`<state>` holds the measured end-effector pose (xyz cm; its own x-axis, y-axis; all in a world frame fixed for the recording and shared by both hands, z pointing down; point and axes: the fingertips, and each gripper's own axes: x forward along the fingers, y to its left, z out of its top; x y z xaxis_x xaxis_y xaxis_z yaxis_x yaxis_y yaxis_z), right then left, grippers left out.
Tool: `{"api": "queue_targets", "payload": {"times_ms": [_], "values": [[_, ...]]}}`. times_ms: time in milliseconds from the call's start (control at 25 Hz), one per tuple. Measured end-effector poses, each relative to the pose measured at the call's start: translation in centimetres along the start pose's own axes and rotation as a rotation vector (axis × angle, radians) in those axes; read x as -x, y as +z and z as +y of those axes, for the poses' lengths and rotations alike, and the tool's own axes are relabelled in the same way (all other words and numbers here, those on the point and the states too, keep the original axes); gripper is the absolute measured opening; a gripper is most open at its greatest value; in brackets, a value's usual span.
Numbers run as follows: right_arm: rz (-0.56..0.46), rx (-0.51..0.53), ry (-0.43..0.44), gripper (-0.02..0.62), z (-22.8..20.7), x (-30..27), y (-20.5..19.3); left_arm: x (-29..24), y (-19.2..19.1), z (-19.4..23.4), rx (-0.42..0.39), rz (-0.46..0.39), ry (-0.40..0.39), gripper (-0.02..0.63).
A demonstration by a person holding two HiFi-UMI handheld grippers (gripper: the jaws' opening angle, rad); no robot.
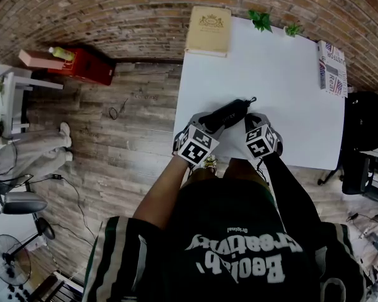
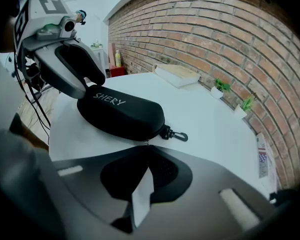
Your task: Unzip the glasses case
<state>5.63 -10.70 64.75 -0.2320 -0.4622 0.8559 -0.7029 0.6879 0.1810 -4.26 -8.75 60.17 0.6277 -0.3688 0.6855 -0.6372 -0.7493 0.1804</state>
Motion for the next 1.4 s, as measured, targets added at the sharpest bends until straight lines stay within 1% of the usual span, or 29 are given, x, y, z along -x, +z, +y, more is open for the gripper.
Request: {"api": "queue_targets", "payload": {"times_ms": [600, 800, 920, 1040, 1120, 1200, 1280, 1320, 1400], "values": [[0.006, 0.077, -0.014, 0.015, -1.6, -0.7, 0.6, 0.0, 0.0, -0.1, -0.013, 0.012, 0.006, 0.19], [0.009, 0.081, -0.005, 0.015, -2.1, -1.0, 0.9, -0.1, 0.0, -0.2, -0.019, 0.021, 0.005, 0.19], [0.008, 0.093, 0.005, 0.015, -2.0, -1.1, 1.1, -0.1, -0.1, -0.2, -0.003, 0.029, 0.015, 0.192], [0.006, 0.106, 0.011, 0.015, -1.9, -0.8, 0.8, 0.0, -0.1, -0.1, 0.014, 0.055, 0.025, 0.19], [0.002, 0.055, 0.011, 0.015, -1.9, -0.3, 0.4, 0.5, 0.1, -0.1, -0.006, 0.072, 0.047, 0.189], [-0.002, -0.07, 0.022, 0.015, -1.8, 0.2, -0.2, 1.3, 0.6, -0.8, -0.037, 0.059, 0.057, 0.166], [-0.003, -0.177, 0.045, 0.015, -1.2, 0.6, -1.0, 1.5, 0.9, -2.3, -0.023, 0.032, 0.021, 0.16], [-0.004, -0.195, 0.051, 0.015, -0.9, 0.7, -1.1, 1.3, 0.7, -3.2, -0.009, 0.027, -0.005, 0.157], [-0.007, -0.19, 0.055, 0.015, -0.1, 1.1, -1.1, 0.6, -0.1, -4.5, 0.009, 0.039, -0.047, 0.155]]}}
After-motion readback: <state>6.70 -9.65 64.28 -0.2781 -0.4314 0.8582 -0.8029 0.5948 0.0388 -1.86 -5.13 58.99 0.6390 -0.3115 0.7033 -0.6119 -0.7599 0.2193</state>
